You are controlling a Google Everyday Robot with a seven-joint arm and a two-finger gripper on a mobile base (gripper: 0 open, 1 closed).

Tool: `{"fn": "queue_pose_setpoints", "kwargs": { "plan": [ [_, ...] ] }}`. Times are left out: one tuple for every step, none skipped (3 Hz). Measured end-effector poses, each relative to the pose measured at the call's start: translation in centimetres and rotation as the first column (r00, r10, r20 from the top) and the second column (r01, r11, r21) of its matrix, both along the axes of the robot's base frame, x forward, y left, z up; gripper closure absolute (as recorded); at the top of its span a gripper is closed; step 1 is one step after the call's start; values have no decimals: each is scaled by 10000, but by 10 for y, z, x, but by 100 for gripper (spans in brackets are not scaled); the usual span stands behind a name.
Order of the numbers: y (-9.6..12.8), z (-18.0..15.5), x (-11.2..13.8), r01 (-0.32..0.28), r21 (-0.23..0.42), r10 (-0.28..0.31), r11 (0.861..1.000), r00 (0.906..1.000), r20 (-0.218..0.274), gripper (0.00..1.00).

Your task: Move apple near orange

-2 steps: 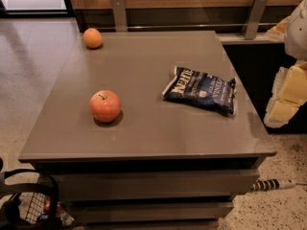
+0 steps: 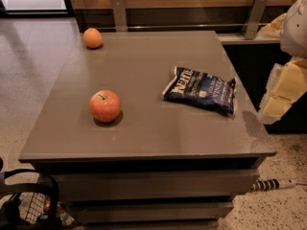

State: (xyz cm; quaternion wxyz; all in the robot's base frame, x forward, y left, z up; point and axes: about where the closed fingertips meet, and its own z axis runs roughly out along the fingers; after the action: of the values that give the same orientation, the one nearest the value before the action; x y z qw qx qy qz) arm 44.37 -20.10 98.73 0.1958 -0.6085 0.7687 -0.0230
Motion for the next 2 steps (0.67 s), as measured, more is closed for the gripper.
{"fn": "queue_pose_setpoints", "kwargs": {
  "plan": [
    [50, -3, 10, -844, 1507, 823, 9850, 9964, 204, 0],
    [101, -16, 17, -1462, 2799, 1424, 9488, 9892, 341, 0]
  ]
}}
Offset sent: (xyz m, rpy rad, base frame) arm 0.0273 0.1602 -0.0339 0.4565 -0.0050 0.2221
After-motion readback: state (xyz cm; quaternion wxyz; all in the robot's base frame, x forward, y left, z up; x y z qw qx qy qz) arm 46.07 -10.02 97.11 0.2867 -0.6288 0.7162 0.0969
